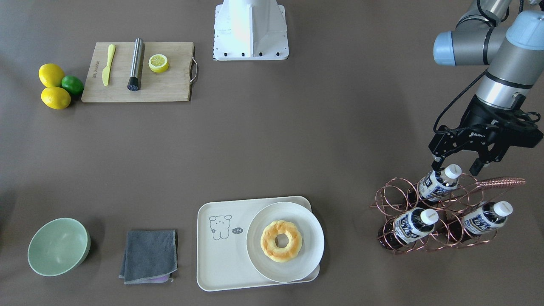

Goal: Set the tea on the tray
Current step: 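Move the left gripper down over the tea bottle in the copper rack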

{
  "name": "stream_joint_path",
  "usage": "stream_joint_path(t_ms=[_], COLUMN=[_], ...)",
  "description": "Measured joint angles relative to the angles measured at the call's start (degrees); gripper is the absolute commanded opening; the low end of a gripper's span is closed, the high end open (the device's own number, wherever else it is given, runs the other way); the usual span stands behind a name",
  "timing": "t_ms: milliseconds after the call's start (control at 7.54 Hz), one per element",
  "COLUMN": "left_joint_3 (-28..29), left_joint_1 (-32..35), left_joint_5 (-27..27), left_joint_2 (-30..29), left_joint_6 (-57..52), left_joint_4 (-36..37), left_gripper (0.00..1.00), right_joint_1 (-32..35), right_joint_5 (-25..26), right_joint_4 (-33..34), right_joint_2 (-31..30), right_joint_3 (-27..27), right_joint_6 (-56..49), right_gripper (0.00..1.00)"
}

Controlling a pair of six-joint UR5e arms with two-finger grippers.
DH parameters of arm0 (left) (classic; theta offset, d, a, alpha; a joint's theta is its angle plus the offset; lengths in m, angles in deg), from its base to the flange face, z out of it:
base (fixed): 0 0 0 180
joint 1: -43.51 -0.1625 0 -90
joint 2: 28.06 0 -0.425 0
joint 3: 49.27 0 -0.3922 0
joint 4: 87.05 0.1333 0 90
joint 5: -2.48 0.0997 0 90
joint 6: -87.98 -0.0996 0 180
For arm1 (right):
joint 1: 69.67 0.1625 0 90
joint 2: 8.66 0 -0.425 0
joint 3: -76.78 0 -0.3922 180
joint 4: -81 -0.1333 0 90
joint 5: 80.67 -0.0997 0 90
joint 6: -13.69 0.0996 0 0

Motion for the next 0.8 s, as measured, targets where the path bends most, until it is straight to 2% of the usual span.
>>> stream_joint_path(t_ms=[398,530,663,796], left_joint_3=[0.61,0.45,0.26,-0.04], left_joint_1=[-0.06,-0.06,-0.06,-0.06], left_joint_5=[-0.11,-0.14,-0.18,-0.30], left_joint_2=[-0.16,0.02,0.16,0.26], left_joint_6=[0.87,1.01,1.10,1.14], left_joint_4=[-0.07,-0.06,-0.01,0.09], left_gripper=[0.46,0.27,0.02,0.00], right_joint_1=[0.00,0.03,0.03,0.04], right_joint_5=[-0.05,-0.07,-0.11,-0.14], right_joint_4=[-0.05,-0.03,-0.01,0.00], right_joint_2=[-0.23,-0.80,-1.50,-1.91], right_joint_3=[0.23,0.99,1.75,2.21], right_joint_6=[-0.22,-0.25,-0.23,-0.21], right_gripper=[1.00,1.00,1.00,1.00])
